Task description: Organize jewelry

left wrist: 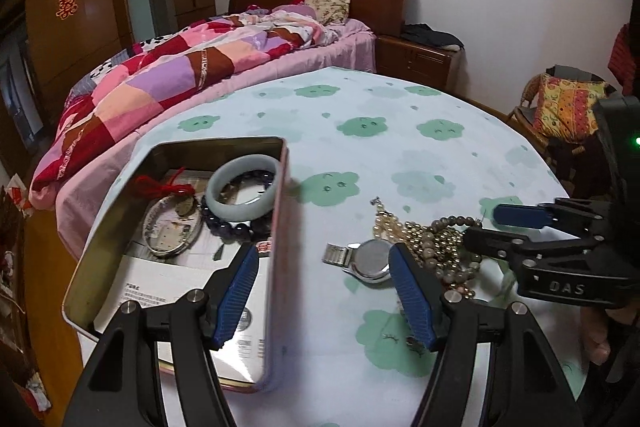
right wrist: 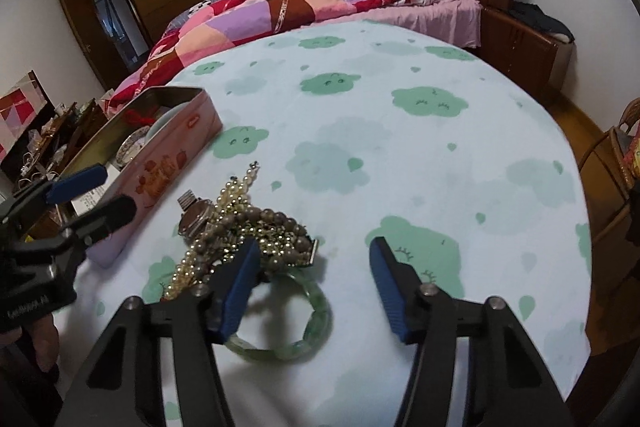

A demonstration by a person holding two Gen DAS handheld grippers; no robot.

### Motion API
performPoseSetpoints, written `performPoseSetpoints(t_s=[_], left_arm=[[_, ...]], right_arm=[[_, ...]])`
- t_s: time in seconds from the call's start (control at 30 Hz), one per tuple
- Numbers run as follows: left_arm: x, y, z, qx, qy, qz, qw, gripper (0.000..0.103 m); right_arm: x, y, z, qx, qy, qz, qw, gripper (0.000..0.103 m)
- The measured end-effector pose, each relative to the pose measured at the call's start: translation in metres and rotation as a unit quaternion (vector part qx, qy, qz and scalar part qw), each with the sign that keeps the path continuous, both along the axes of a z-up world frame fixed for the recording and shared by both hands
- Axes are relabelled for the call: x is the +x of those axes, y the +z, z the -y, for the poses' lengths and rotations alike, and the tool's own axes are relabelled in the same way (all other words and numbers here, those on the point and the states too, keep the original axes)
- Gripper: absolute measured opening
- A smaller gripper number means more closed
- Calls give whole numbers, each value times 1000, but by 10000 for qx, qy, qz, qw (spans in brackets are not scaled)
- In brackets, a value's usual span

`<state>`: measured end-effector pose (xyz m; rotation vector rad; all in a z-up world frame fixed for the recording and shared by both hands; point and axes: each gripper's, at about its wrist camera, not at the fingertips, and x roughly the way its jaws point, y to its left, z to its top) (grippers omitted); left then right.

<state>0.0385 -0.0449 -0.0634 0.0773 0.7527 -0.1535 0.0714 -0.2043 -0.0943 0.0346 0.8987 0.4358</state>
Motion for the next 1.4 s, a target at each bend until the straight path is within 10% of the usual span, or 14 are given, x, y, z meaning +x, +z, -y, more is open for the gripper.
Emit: performPoseSetpoints(t_s=[0.13, 0.27, 0.53, 1.4], left_arm=[[-1, -1, 3, -10, -91, 5, 10000, 68], [-4, 2, 4, -14, -103, 67, 9999, 66], [-6, 2, 12, 32, -259, 70, 9996, 46], [27, -34, 35, -301, -711, -763, 9941, 34]], right_arm=[[0, -4, 0, 238, 108, -121, 9996, 44], [-4, 0, 0, 399, 185, -59, 9990, 12], [-13, 16, 11, 459, -33, 332, 9984, 11], [-19, 28, 17, 398, -189, 768, 9961, 11]])
